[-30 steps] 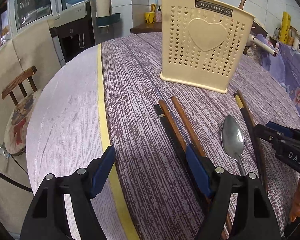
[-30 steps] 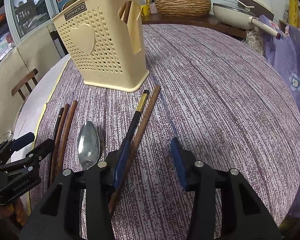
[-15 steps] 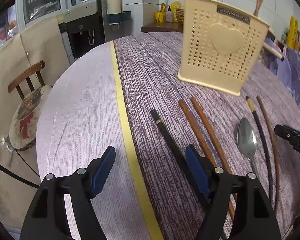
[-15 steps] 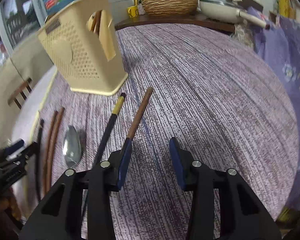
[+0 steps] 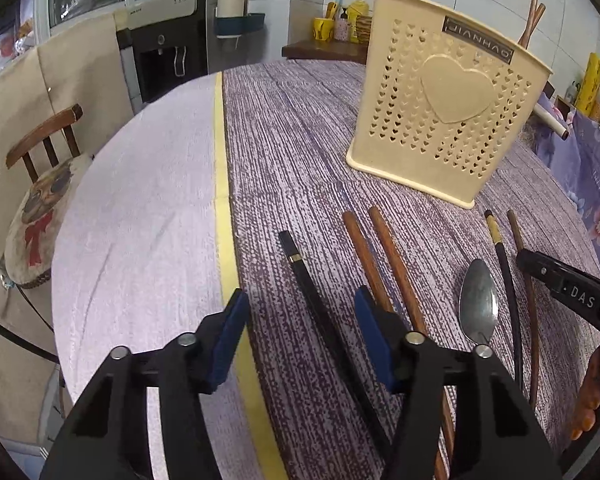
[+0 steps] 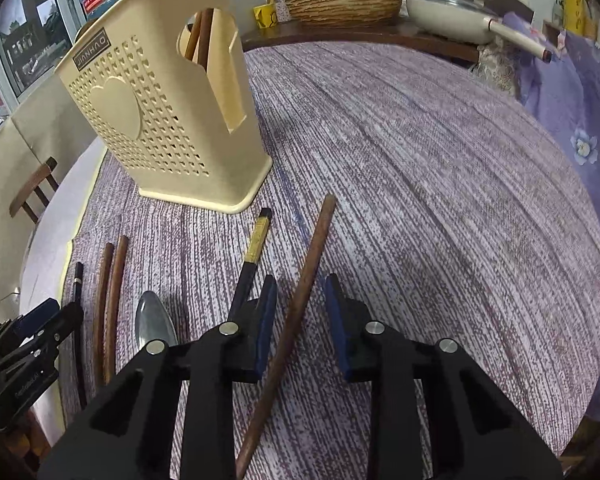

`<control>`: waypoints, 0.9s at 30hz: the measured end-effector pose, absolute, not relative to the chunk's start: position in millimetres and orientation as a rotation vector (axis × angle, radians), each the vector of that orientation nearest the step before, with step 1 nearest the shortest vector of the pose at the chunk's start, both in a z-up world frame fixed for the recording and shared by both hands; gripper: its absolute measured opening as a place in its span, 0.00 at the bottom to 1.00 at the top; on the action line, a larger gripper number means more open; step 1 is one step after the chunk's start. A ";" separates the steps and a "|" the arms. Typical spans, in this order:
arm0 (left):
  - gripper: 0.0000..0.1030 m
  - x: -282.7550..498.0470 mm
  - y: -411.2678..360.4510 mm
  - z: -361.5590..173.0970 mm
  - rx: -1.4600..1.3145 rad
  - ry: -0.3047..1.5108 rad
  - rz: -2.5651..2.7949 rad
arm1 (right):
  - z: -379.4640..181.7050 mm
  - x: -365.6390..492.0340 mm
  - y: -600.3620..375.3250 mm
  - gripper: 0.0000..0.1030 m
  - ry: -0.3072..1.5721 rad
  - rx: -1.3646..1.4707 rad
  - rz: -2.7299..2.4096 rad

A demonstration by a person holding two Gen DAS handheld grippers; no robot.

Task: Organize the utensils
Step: 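Close right tool on a wooden chopstick while left tool closes on a black chopstick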

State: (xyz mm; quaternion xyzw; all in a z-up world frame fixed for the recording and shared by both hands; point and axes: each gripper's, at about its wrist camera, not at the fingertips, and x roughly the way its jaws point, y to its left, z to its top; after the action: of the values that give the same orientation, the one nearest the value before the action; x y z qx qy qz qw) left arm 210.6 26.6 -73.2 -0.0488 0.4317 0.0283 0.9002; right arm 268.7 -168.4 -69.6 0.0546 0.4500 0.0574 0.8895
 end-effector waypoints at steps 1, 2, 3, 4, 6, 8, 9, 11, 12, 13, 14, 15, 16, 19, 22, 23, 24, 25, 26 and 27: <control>0.48 210.5 24.4 -73.1 -0.087 0.889 0.067 | -69.6 269.7 -166.8 0.25 0.933 0.103 0.114; 0.47 212.4 22.4 -73.9 -0.076 0.891 0.073 | -69.6 270.2 -165.3 0.25 0.933 0.096 0.111; 0.46 213.5 21.4 -74.0 -0.068 0.890 0.079 | -69.6 270.6 -163.6 0.24 0.932 0.088 0.108; 0.42 215.7 20.3 -74.1 -0.058 0.891 0.089 | -69.6 271.9 -161.9 0.22 0.929 0.073 0.101; 0.37 220.8 18.5 -74.1 -0.036 0.893 0.103 | -69.7 273.8 -160.5 0.18 0.926 0.058 0.087; 0.34 224.5 17.8 -73.5 -0.031 0.899 0.103 | -69.7 276.2 -160.8 0.16 0.930 0.062 0.086; 0.32 225.3 17.9 -73.4 -0.031 0.901 0.100 | -69.6 277.6 -160.7 0.13 0.929 0.060 0.084; 0.31 227.9 17.0 -73.4 -0.024 0.902 0.094 | -69.7 280.6 -160.4 0.12 0.929 0.061 0.084; 0.30 229.3 16.4 -73.3 -0.020 0.902 0.092 | -69.9 282.5 -160.7 0.11 0.930 0.065 0.085; 0.29 230.0 15.9 -73.2 -0.018 0.903 0.092 | -70.4 286.4 -161.6 0.11 0.931 0.066 0.086; 0.28 230.5 14.9 -73.1 -0.016 0.904 0.090 | -70.3 288.3 -160.9 0.11 0.930 0.065 0.084; 0.26 230.6 14.1 -73.1 -0.012 0.904 0.090 | -70.3 289.4 -160.1 0.11 0.930 0.063 0.082; 0.24 230.5 13.3 -73.0 -0.010 0.905 0.085 | -70.3 289.8 -159.2 0.11 0.930 0.060 0.081; 0.23 228.5 11.8 -72.8 -0.016 0.904 0.070 | -70.9 291.2 -159.0 0.11 0.927 0.059 0.087; 0.23 224.9 7.5 -73.0 -0.017 0.903 0.059 | -70.9 294.8 -159.4 0.11 0.931 0.061 0.089; 0.23 224.3 5.5 -73.1 -0.015 0.903 0.055 | -70.8 294.9 -158.9 0.10 0.930 0.057 0.088; 0.22 224.1 3.3 -73.3 -0.009 0.903 0.054 | -70.9 295.1 -158.6 0.10 0.929 0.055 0.088; 0.20 224.6 1.8 -73.3 -0.002 0.902 0.056 | -70.6 295.8 -158.5 0.10 0.928 0.056 0.089; 0.19 225.6 1.5 -73.4 0.002 0.901 0.057 | -70.6 296.0 -159.1 0.10 0.928 0.059 0.092; 0.14 226.6 2.1 -72.9 0.000 0.902 0.057 | -70.5 296.4 -160.2 0.10 0.929 0.066 0.096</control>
State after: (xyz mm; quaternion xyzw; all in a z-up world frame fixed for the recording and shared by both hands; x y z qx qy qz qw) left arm 226.6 2.1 -72.9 0.0000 0.4358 0.0275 0.8996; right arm 296.4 -160.2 -70.5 0.0319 0.4479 0.0462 0.8923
